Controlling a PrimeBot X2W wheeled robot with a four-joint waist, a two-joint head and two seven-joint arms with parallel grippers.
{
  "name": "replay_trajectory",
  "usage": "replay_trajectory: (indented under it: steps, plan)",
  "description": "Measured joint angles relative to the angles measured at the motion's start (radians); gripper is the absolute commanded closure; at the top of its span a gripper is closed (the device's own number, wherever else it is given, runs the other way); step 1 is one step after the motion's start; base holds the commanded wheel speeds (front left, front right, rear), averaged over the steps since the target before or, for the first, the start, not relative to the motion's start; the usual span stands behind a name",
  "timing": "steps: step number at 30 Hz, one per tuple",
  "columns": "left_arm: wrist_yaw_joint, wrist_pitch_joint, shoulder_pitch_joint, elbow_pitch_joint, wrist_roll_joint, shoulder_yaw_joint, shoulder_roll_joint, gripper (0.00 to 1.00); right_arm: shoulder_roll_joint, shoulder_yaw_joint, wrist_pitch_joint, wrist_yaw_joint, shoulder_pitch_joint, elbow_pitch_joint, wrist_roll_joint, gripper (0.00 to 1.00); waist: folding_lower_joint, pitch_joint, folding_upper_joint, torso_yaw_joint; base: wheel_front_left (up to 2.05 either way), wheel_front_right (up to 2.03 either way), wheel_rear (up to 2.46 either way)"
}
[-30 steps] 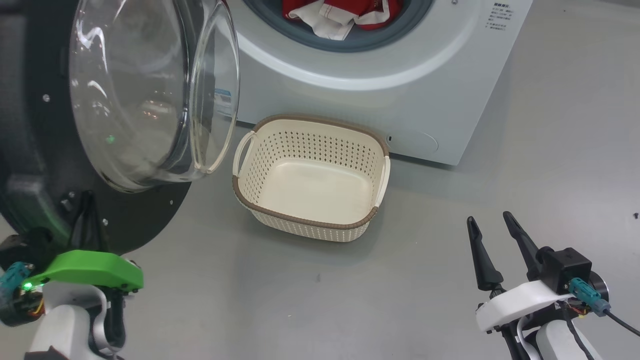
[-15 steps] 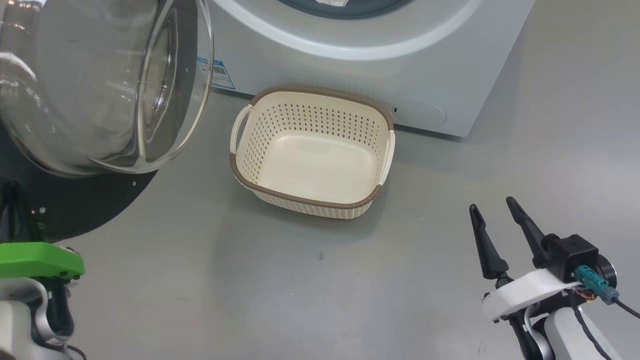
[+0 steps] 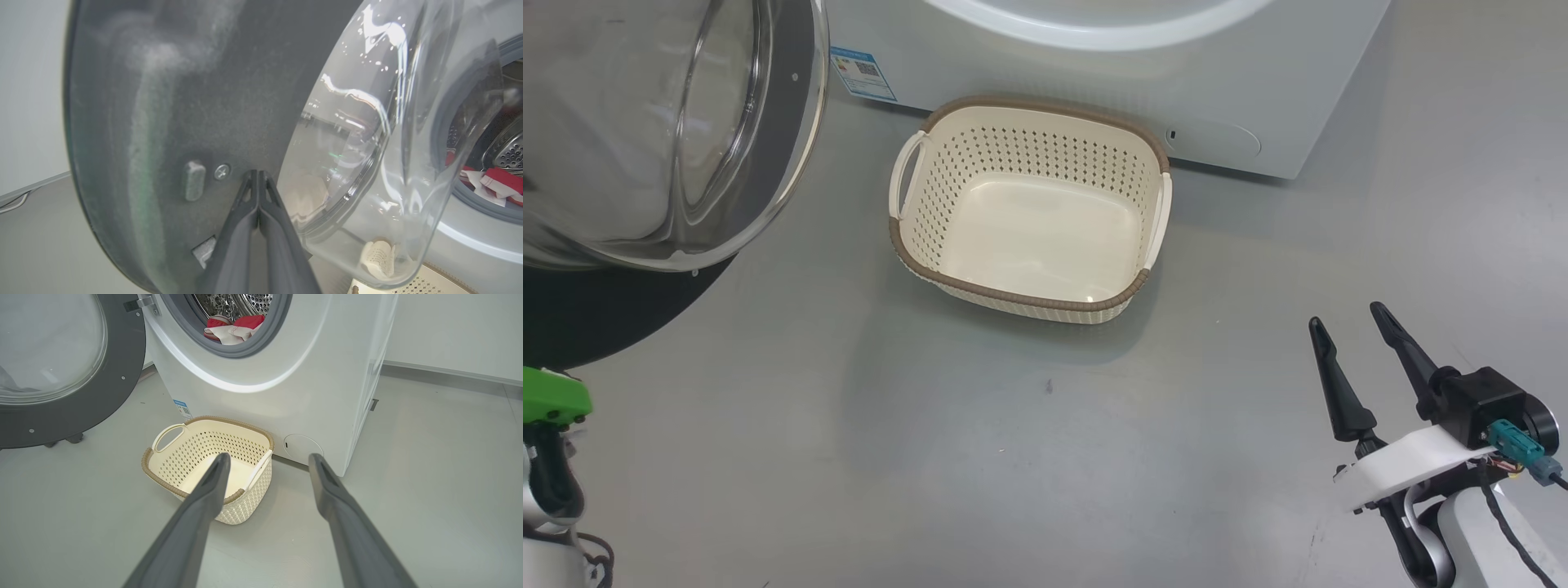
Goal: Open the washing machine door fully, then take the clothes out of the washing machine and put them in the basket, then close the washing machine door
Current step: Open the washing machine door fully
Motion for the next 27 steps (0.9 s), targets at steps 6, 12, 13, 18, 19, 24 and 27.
replay_trajectory:
  steps: [6, 12, 13, 18, 19, 24, 27]
  plan:
    - [0.0, 0.0, -0.013, 0.021, -0.002, 0.013, 0.017, 1.0, -0.008, -0.001, 0.007, 0.0, -0.003, -0.01, 0.0, 0.0, 0.0, 0.012, 0.0, 0.005, 0.0, 0.0, 0.0]
    - [0.0, -0.001, -0.042, 0.049, -0.018, 0.02, 0.016, 1.0, -0.021, -0.001, 0.007, 0.0, -0.015, -0.011, 0.0, 0.0, -0.0001, 0.02, 0.0, 0.012, 0.0, 0.0, 0.0]
    - [0.0, -0.002, -0.046, 0.053, -0.018, 0.02, 0.016, 1.0, -0.021, -0.001, 0.007, 0.0, -0.015, -0.011, 0.0, 0.0, 0.0, 0.02, 0.0, 0.012, 0.0, 0.0, 0.0]
    - [-0.001, -0.011, -0.05, 0.082, -0.018, 0.016, 0.017, 1.0, -0.019, 0.0, 0.007, 0.0, -0.019, -0.004, 0.004, 0.0, 0.0, 0.005, 0.0, 0.012, 0.0, 0.0, 0.0]
    - [-0.007, -0.011, -0.05, 0.086, -0.019, 0.016, 0.016, 1.0, -0.018, 0.0, 0.007, 0.0, -0.019, -0.002, 0.006, 0.0, 0.0, 0.0, 0.0, 0.011, 0.0, 0.0, 0.0]
    - [-0.027, -0.02, -0.046, 0.111, -0.027, 0.0, 0.012, 1.0, 0.005, -0.002, 0.006, 0.0, -0.027, 0.014, 0.019, 0.0, -0.0001, -0.031, 0.0, 0.007, 0.0, 0.0, 0.0]
    - [-0.032, -0.028, -0.04, 0.113, -0.009, -0.017, 0.012, 1.0, 0.017, -0.003, -0.002, 0.0, -0.034, 0.022, 0.027, 0.0, -0.0001, -0.055, 0.0, 0.001, 0.0, 0.0, 0.0]
